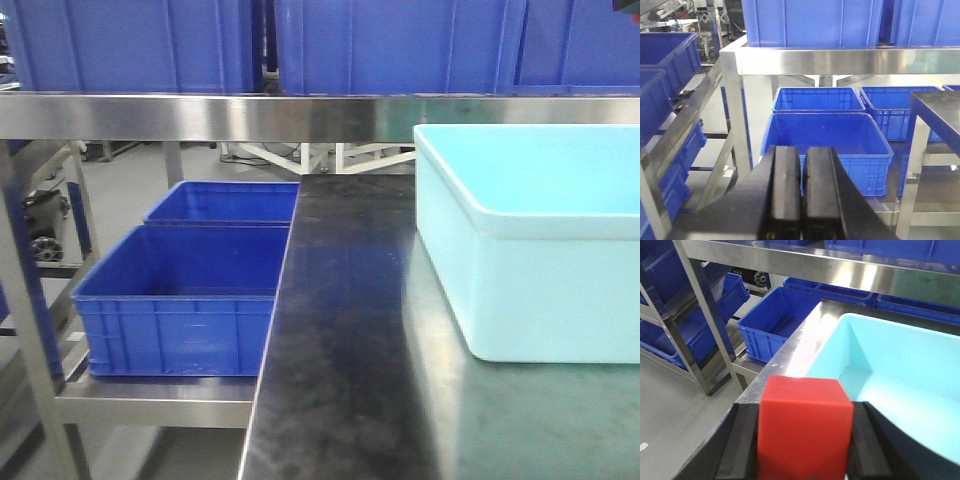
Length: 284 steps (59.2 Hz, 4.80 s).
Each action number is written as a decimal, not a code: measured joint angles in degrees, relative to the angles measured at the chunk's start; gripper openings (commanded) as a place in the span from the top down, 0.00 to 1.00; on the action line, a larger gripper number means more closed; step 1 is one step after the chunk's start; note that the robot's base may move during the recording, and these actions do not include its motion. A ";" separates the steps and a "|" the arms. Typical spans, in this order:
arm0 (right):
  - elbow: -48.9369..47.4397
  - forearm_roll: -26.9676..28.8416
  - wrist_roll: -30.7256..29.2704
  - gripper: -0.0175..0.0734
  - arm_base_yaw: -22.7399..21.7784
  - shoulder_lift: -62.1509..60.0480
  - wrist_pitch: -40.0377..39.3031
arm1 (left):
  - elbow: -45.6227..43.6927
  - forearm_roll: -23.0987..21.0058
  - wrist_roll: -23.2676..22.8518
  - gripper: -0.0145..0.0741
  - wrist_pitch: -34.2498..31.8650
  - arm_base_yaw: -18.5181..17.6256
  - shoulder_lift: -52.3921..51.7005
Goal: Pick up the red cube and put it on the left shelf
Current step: 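Raise the held red cube out of the tub with the right gripper, then drive the base away from the counter holding the red cube, then turn the base toward the shelving rack of blue crates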
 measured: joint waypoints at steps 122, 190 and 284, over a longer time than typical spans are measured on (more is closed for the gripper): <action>0.00 0.00 0.00 0.75 0.00 -0.22 0.00 | 0.00 0.00 0.00 0.72 0.00 0.00 0.00; 0.00 0.00 0.00 0.75 0.00 -0.22 0.00 | 0.00 0.00 0.00 0.72 0.00 0.00 0.00; 0.00 0.00 0.00 0.75 0.00 -0.22 0.00 | 0.00 0.00 0.00 0.72 0.00 0.00 0.00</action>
